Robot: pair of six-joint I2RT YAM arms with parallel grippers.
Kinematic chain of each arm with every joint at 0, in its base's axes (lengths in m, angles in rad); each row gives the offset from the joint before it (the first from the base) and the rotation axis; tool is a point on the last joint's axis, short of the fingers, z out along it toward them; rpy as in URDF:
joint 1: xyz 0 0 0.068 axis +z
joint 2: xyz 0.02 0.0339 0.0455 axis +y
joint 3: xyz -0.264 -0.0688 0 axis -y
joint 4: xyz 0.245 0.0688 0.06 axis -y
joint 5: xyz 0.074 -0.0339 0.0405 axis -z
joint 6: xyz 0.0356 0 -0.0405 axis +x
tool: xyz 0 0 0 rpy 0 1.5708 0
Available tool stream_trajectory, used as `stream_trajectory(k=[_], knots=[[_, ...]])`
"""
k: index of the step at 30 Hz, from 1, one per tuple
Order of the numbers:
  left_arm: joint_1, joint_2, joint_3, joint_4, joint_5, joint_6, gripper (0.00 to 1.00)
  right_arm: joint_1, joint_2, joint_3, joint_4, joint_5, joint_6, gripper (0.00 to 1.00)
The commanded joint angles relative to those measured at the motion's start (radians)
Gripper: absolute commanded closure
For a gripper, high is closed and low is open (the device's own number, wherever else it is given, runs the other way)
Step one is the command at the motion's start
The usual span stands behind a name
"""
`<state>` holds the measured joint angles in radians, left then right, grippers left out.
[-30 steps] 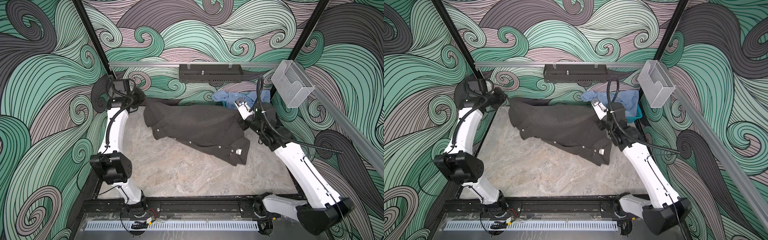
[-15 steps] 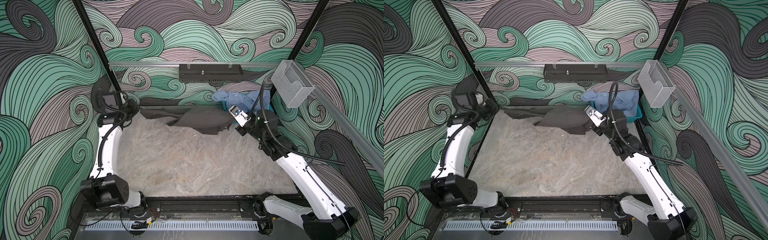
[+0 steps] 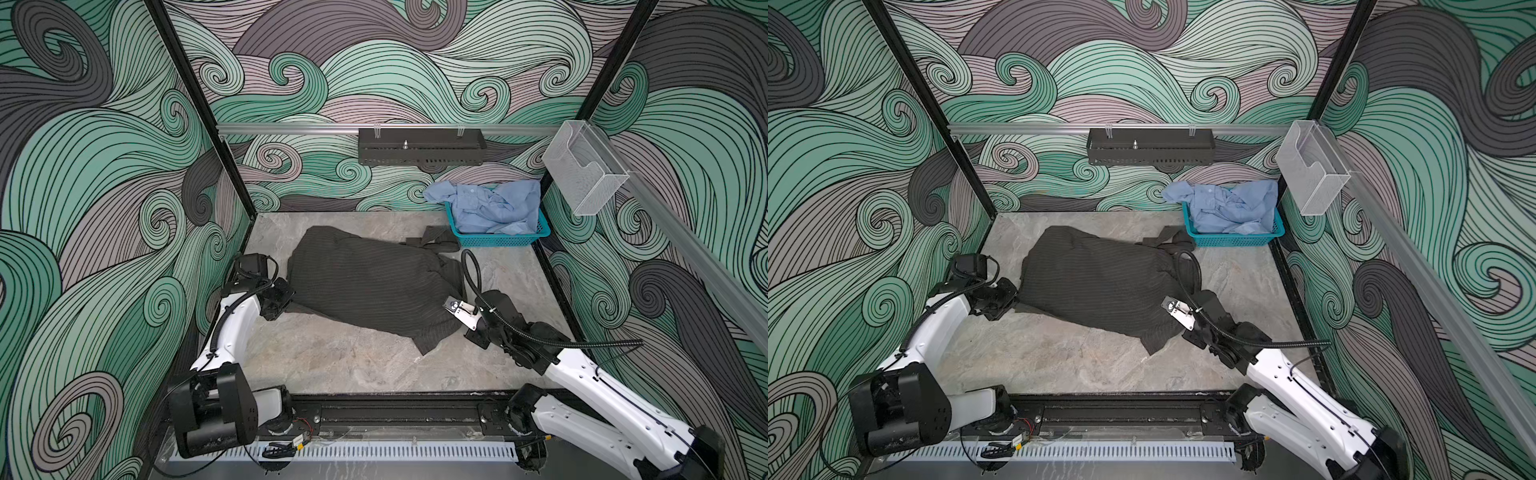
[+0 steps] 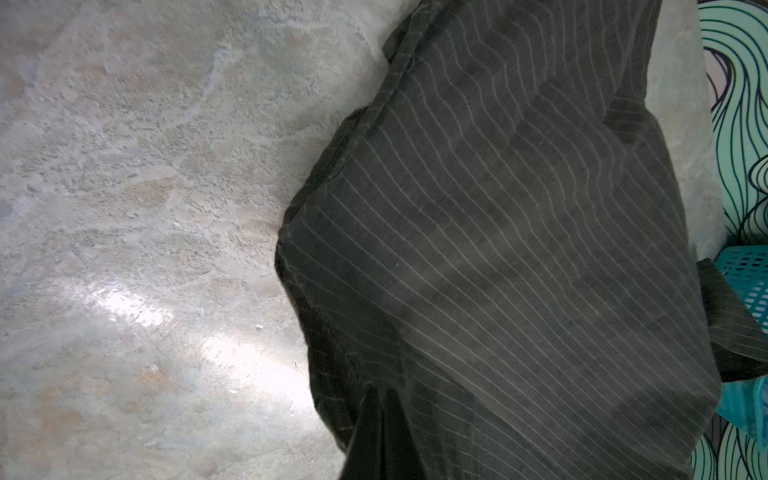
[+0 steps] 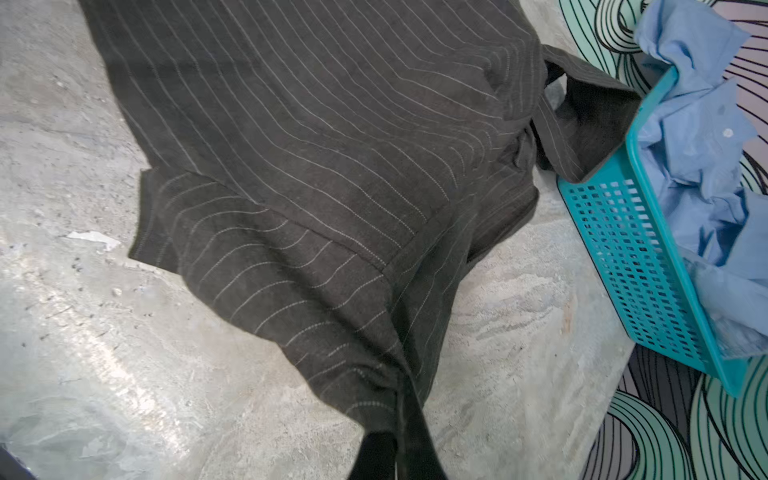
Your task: Fold and stack the long sleeve shirts
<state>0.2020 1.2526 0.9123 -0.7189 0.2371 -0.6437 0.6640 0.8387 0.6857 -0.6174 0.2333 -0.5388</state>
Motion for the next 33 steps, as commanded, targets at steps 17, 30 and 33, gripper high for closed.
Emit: stream_trajectory(k=[17, 30, 33], knots=[[0.006, -0.265, 0.345, -0.213, -0.006, 0.146, 1.00, 0.075, -0.190, 0.358, -0.257, -0.170, 0.039, 1.00], [-0.025, 0.114, 0.398, 0.015, 0.040, 0.047, 1.00, -0.167, 0.408, 0.476, -0.086, -0.053, 0.255, 1.00], [-0.041, 0.249, 0.443, 0.004, 0.054, 0.047, 1.00, -0.201, 0.560, 0.488, -0.039, -0.023, 0.256, 1.00]])
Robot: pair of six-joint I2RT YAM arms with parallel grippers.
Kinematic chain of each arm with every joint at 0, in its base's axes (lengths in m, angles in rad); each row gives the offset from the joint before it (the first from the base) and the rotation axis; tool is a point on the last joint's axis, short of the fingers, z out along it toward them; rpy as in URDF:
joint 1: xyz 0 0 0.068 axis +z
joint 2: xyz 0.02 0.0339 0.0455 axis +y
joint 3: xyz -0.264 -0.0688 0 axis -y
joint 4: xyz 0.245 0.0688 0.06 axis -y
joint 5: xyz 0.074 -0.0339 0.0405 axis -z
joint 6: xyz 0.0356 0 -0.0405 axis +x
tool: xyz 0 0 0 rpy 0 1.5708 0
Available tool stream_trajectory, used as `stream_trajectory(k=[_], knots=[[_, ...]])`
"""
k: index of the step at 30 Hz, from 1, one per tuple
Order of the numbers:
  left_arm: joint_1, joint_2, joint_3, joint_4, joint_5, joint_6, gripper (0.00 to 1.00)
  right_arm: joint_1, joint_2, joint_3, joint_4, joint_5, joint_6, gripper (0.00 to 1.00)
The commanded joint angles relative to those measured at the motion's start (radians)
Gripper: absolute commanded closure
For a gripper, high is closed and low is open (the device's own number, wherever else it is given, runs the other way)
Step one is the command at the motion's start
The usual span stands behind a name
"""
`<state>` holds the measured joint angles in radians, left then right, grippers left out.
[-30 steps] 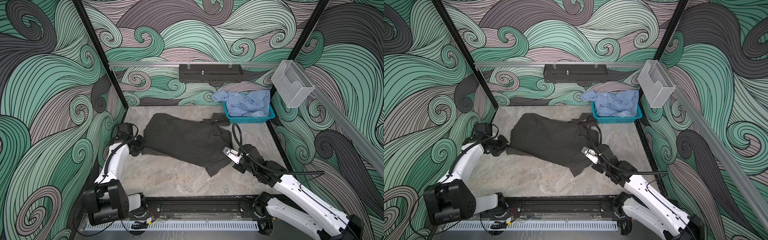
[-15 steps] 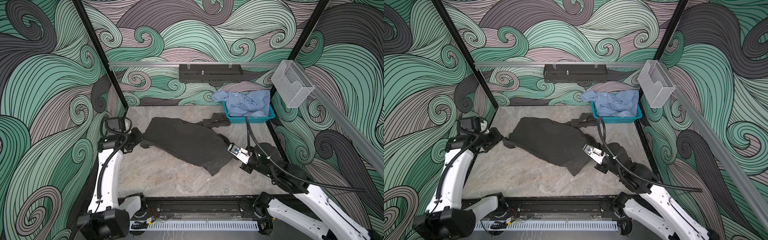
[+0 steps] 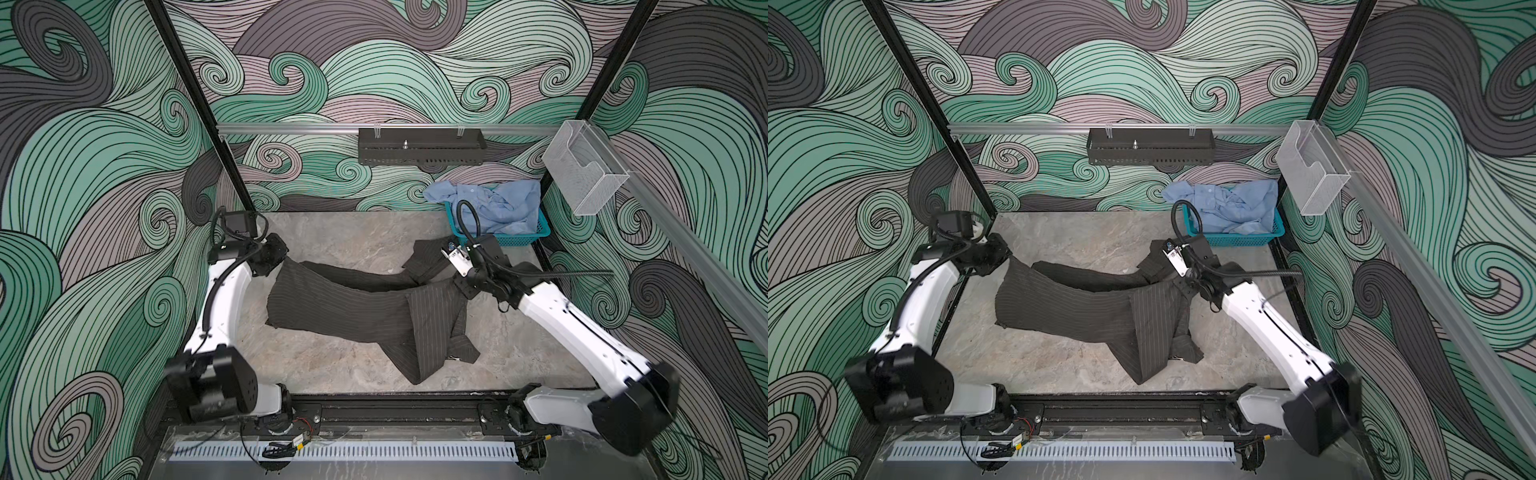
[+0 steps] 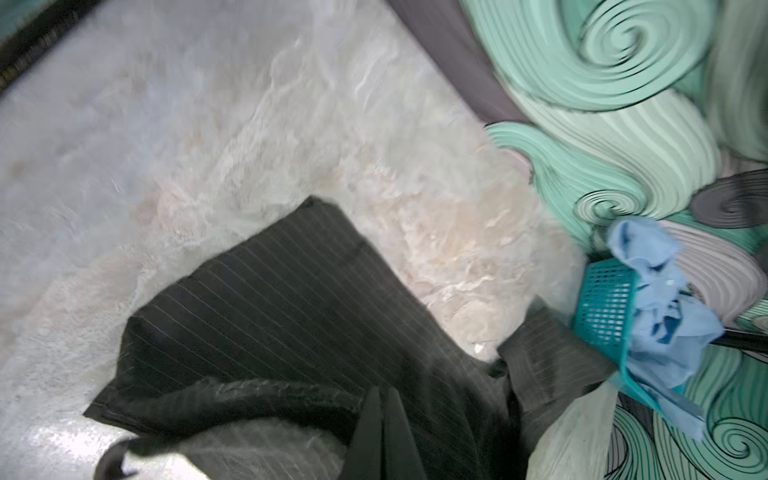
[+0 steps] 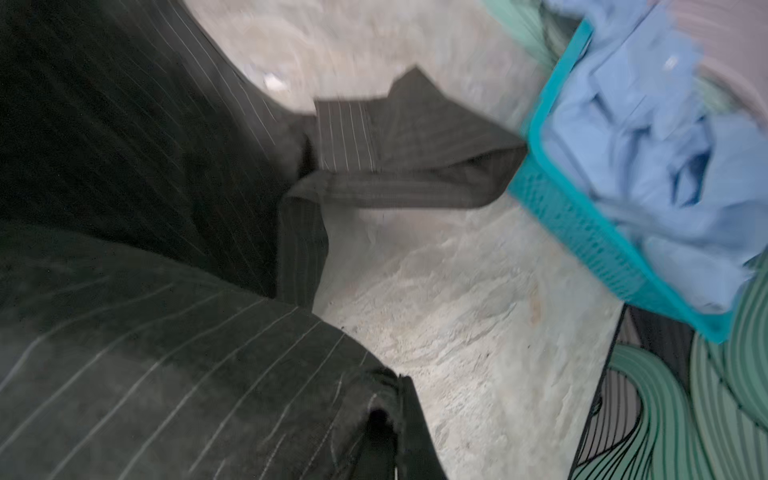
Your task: Fold and stack the long sleeve shirts
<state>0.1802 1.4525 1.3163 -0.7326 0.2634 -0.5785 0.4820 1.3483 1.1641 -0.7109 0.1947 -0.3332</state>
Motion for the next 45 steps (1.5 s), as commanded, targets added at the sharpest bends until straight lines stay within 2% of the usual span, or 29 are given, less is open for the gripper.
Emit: stream_trajectory(k=[1, 3, 6, 10, 11, 13, 15, 17, 22, 25, 30, 38, 42, 45], knots=[[-0.026, 0.084, 0.058, 0.010, 0.028, -0.018, 1.00, -0.031, 0.100, 0.027, 0.063, 0.037, 0.052, 1.00], [-0.037, 0.122, 0.077, 0.023, 0.027, -0.023, 1.00, -0.045, 0.178, 0.064, 0.056, 0.080, 0.060, 0.98], [-0.049, 0.148, 0.108, 0.022, 0.021, -0.022, 1.00, -0.037, 0.206, 0.134, 0.001, 0.081, 0.081, 0.63], [-0.053, 0.143, 0.131, 0.003, 0.013, -0.004, 1.00, 0.068, 0.038, 0.114, -0.014, 0.093, 0.070, 0.37], [-0.053, 0.139, 0.131, 0.000, 0.010, 0.001, 1.00, 0.104, -0.010, 0.105, -0.023, 0.105, 0.073, 0.29], [-0.053, 0.131, 0.128, -0.004, 0.010, 0.008, 1.00, 0.204, -0.106, 0.093, -0.055, 0.121, 0.095, 0.22], [-0.053, 0.124, 0.123, -0.002, 0.013, 0.006, 1.00, 0.303, -0.148, 0.090, -0.091, 0.094, 0.160, 0.23], [-0.054, 0.120, 0.118, 0.002, 0.019, 0.002, 1.00, 0.399, -0.141, 0.080, -0.118, 0.065, 0.238, 0.29], [-0.054, 0.108, 0.113, -0.002, 0.018, 0.005, 1.00, 0.601, 0.004, -0.012, -0.032, -0.045, 0.438, 0.48], [-0.054, 0.100, 0.113, -0.007, 0.016, 0.008, 1.00, 0.679, 0.098, -0.068, 0.046, -0.070, 0.530, 0.50], [-0.054, 0.087, 0.117, -0.005, 0.008, 0.016, 1.00, 0.729, 0.227, -0.116, 0.130, -0.105, 0.622, 0.49], [-0.054, 0.077, 0.121, -0.009, 0.002, 0.019, 1.00, 0.738, 0.370, -0.146, 0.183, -0.084, 0.675, 0.38], [-0.054, 0.076, 0.120, -0.007, 0.002, 0.020, 1.00, 0.738, 0.445, -0.142, 0.197, -0.061, 0.683, 0.39], [-0.054, 0.075, 0.124, -0.008, 0.000, 0.023, 1.00, 0.738, 0.482, -0.142, 0.194, -0.029, 0.687, 0.43]])
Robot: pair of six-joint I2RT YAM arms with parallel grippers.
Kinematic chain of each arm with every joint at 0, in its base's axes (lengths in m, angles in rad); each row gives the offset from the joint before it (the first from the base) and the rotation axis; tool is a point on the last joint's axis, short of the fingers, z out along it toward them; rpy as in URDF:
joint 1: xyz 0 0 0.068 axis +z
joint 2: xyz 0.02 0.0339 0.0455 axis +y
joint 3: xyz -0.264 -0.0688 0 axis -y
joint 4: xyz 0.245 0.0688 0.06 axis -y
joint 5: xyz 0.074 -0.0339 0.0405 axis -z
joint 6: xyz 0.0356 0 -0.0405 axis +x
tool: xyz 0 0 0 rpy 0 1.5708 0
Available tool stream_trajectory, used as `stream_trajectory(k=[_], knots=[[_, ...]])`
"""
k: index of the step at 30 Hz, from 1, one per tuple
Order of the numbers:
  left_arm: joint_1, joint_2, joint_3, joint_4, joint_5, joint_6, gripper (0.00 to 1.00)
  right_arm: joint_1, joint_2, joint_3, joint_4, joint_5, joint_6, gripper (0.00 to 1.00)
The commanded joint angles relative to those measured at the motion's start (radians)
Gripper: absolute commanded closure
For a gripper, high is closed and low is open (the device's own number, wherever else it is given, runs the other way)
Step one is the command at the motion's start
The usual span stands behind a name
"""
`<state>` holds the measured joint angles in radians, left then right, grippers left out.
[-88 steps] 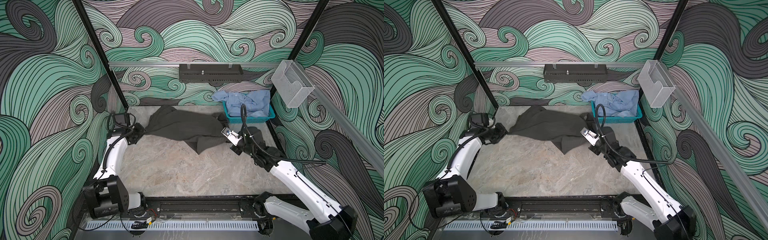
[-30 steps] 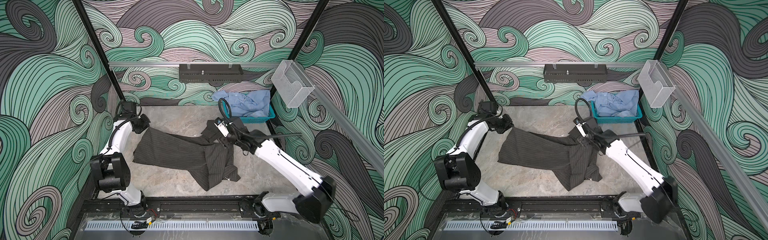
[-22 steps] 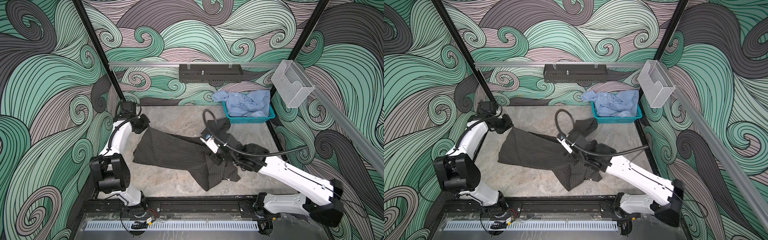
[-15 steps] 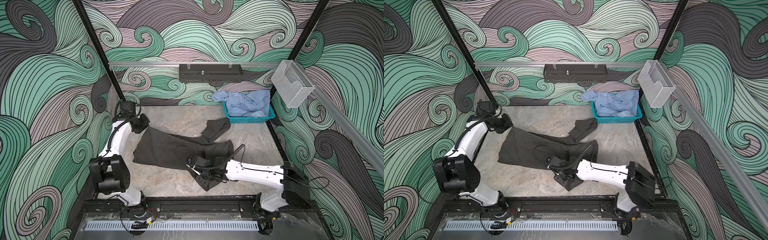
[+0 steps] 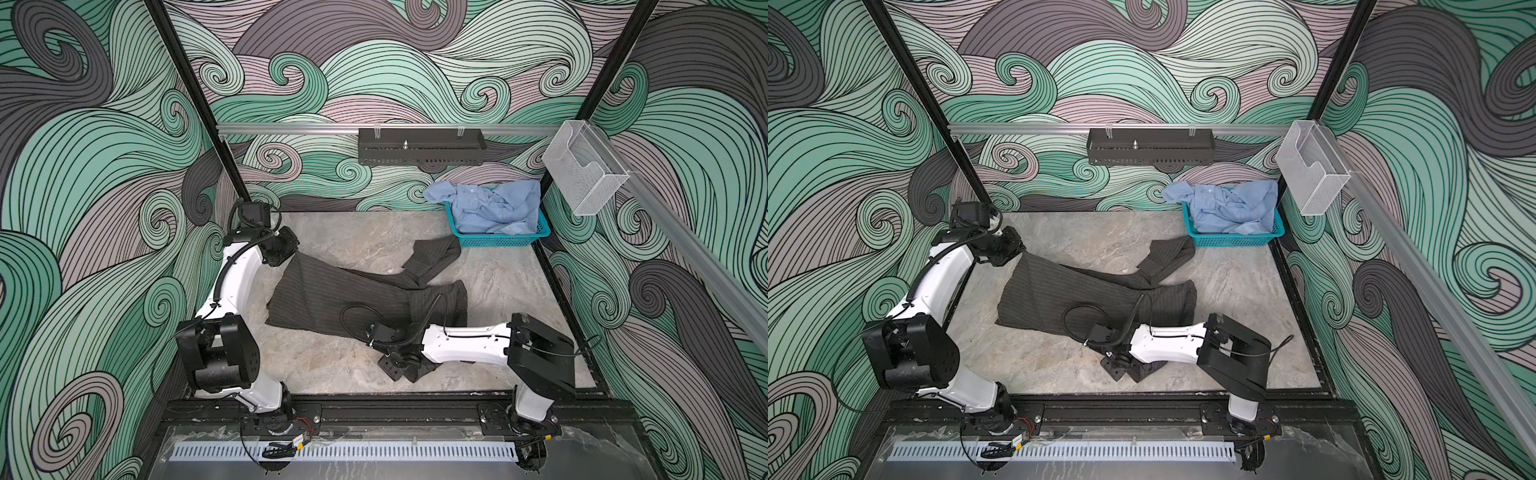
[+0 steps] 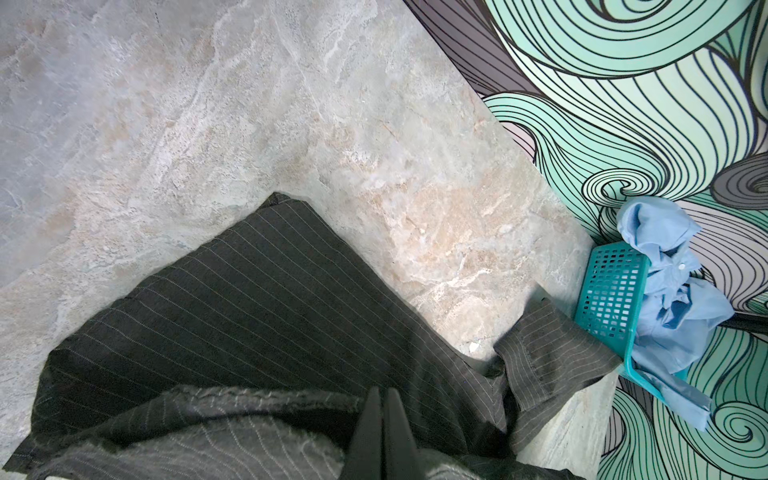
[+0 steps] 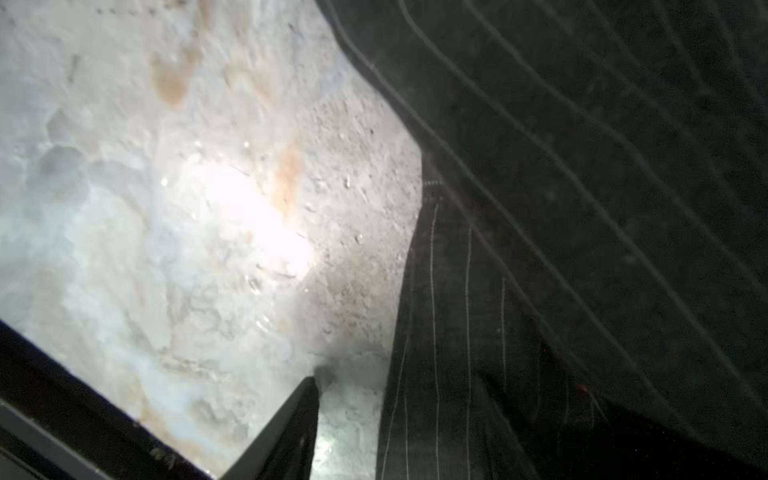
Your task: Fold and stack the long sleeve shirts
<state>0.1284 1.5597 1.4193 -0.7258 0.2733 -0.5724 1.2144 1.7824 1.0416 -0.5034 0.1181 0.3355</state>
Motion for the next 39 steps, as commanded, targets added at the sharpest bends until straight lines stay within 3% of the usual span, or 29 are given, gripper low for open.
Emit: stream_trajectory(k=[1, 2, 7, 10, 17, 22, 27, 32, 39], knots=[[-0.003, -0.034, 0.022, -0.017, -0.011, 0.019, 1.00, 0.004, 0.053, -0.019, -0.017, 0.058, 0.019, 0.45], [-0.003, -0.036, 0.022, -0.016, -0.013, 0.020, 1.00, 0.004, 0.055, -0.022, -0.022, 0.069, 0.016, 0.49], [-0.003, -0.034, 0.028, -0.016, -0.020, 0.027, 1.00, -0.007, 0.009, -0.034, -0.058, 0.109, -0.004, 0.86], [-0.003, -0.032, 0.029, -0.015, -0.019, 0.027, 1.00, -0.028, -0.052, -0.038, -0.095, 0.123, -0.025, 1.00], [-0.003, -0.030, 0.031, -0.014, -0.017, 0.025, 1.00, -0.042, -0.271, -0.014, -0.176, 0.070, -0.125, 1.00], [-0.003, -0.028, 0.031, -0.013, -0.013, 0.025, 1.00, -0.039, -0.525, 0.041, -0.204, -0.008, -0.238, 1.00], [-0.003, -0.036, 0.026, -0.019, -0.006, 0.028, 1.00, -0.103, -0.664, 0.156, -0.223, 0.031, -0.325, 1.00], [-0.003, -0.078, -0.019, -0.024, 0.006, 0.035, 1.00, -0.296, -0.565, 0.366, -0.231, 0.069, -0.402, 1.00], [-0.007, -0.230, -0.127, -0.068, 0.049, 0.075, 1.00, -0.526, -0.240, 0.691, -0.150, 0.116, -0.567, 1.00]])
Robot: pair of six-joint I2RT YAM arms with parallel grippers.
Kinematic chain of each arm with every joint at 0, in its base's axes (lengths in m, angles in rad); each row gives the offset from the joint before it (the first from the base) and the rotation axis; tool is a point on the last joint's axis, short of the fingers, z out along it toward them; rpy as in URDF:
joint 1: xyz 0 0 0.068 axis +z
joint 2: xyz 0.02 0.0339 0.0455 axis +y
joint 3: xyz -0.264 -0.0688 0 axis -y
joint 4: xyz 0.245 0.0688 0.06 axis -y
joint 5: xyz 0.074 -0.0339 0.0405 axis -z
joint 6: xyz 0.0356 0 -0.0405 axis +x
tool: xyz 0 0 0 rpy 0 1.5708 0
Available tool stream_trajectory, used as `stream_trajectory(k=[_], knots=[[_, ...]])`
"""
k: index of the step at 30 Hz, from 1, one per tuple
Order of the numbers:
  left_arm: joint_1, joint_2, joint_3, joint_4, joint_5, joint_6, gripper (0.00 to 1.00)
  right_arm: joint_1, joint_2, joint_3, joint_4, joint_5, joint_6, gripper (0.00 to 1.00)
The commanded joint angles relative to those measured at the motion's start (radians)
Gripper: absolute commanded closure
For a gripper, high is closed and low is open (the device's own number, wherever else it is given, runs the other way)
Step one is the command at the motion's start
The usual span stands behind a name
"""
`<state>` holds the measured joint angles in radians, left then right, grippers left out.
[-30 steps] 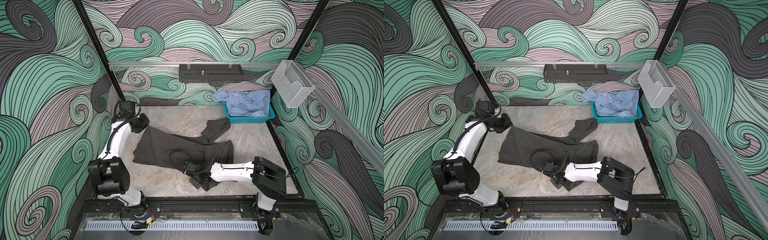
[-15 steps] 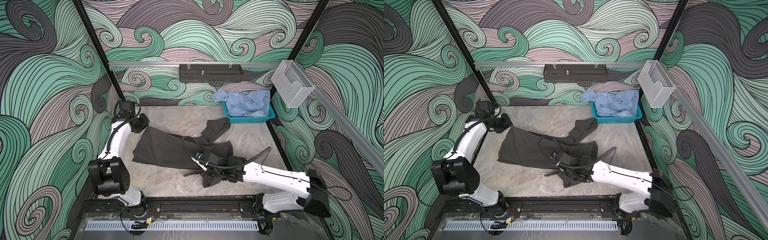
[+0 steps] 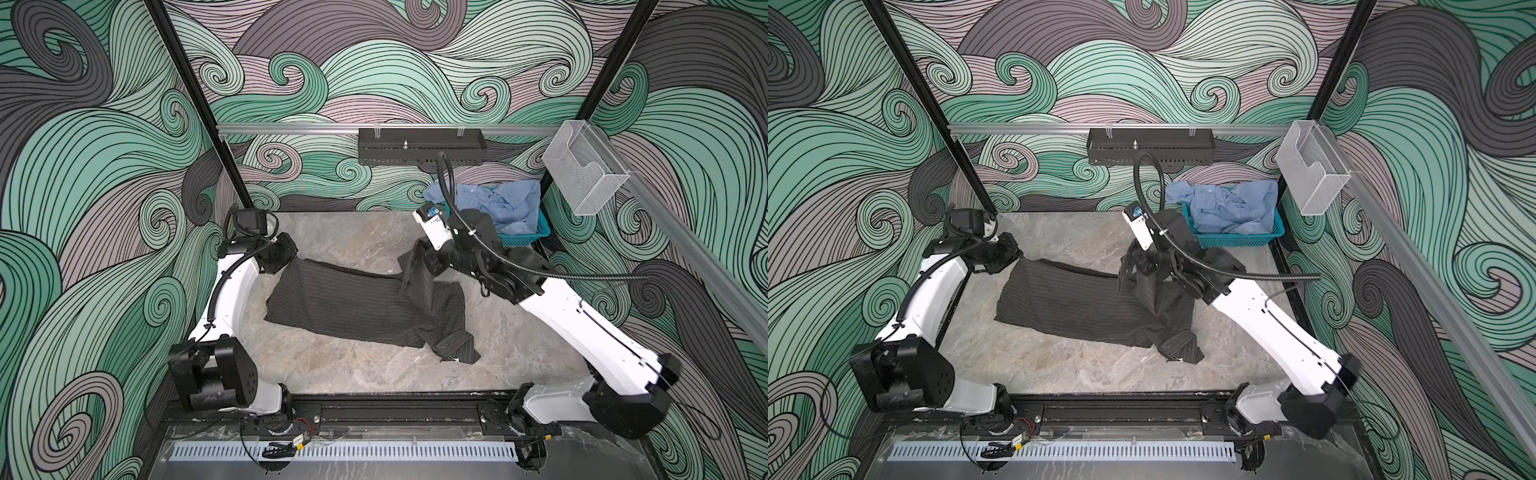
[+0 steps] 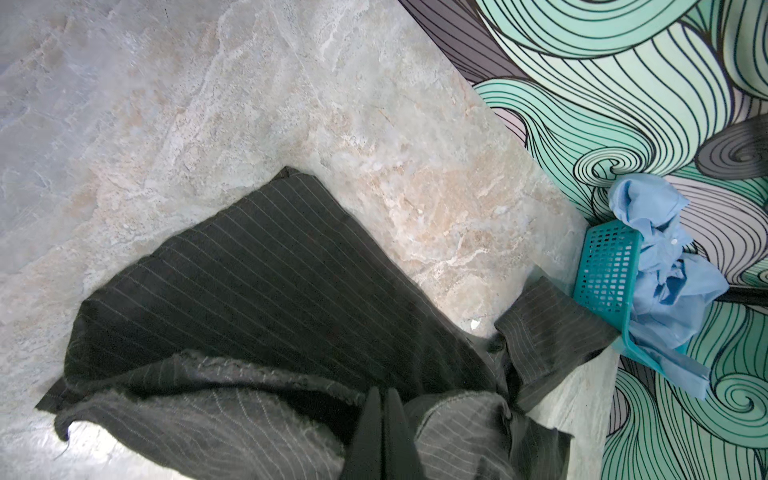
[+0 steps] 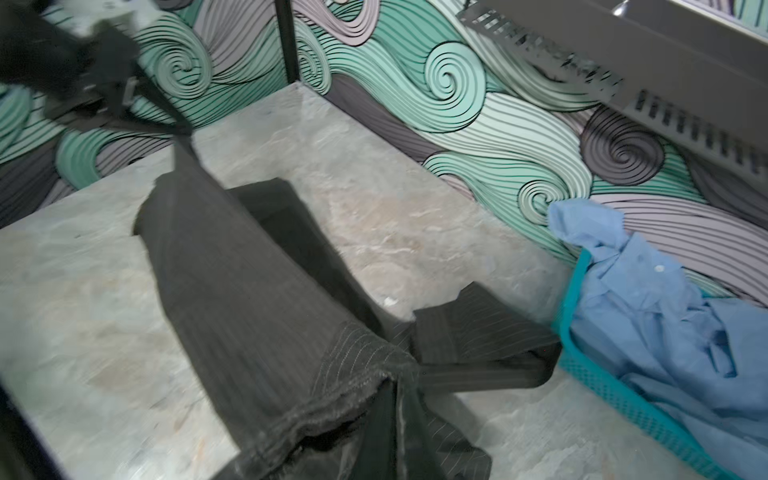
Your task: Fold and stack the long sleeve shirts
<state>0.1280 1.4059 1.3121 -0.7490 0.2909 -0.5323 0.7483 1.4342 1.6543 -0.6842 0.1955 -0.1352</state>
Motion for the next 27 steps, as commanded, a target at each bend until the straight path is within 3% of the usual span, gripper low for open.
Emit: stream_trajectory(k=[1, 8, 10, 12, 14, 17, 23, 27], knots=[[-0.007, -0.101, -0.032, -0.053, 0.040, 0.040, 1.00, -0.080, 0.156, 0.114, 0.033, 0.042, -0.110, 1.00], [-0.008, -0.286, -0.130, -0.068, 0.046, 0.067, 1.00, -0.154, 0.507, 0.368, -0.070, 0.016, -0.114, 1.00], [-0.008, -0.324, -0.155, -0.056, 0.036, 0.070, 1.00, -0.154, 0.562, 0.401, -0.108, -0.005, -0.085, 0.91], [-0.008, -0.333, -0.156, -0.072, 0.033, 0.075, 1.00, -0.152, 0.577, 0.390, -0.123, -0.033, -0.052, 0.70], [-0.008, -0.334, -0.160, -0.075, 0.033, 0.077, 1.00, -0.146, 0.547, 0.349, -0.123, -0.047, -0.023, 0.52], [-0.008, -0.331, -0.165, -0.066, 0.030, 0.071, 1.00, -0.143, 0.434, 0.229, -0.104, -0.049, 0.029, 0.38], [-0.008, -0.315, -0.170, -0.035, 0.030, 0.055, 1.00, -0.144, 0.152, -0.116, -0.101, -0.074, 0.192, 0.35], [-0.008, -0.305, -0.171, -0.027, 0.030, 0.053, 1.00, -0.147, 0.011, -0.388, -0.065, -0.079, 0.198, 0.37]])
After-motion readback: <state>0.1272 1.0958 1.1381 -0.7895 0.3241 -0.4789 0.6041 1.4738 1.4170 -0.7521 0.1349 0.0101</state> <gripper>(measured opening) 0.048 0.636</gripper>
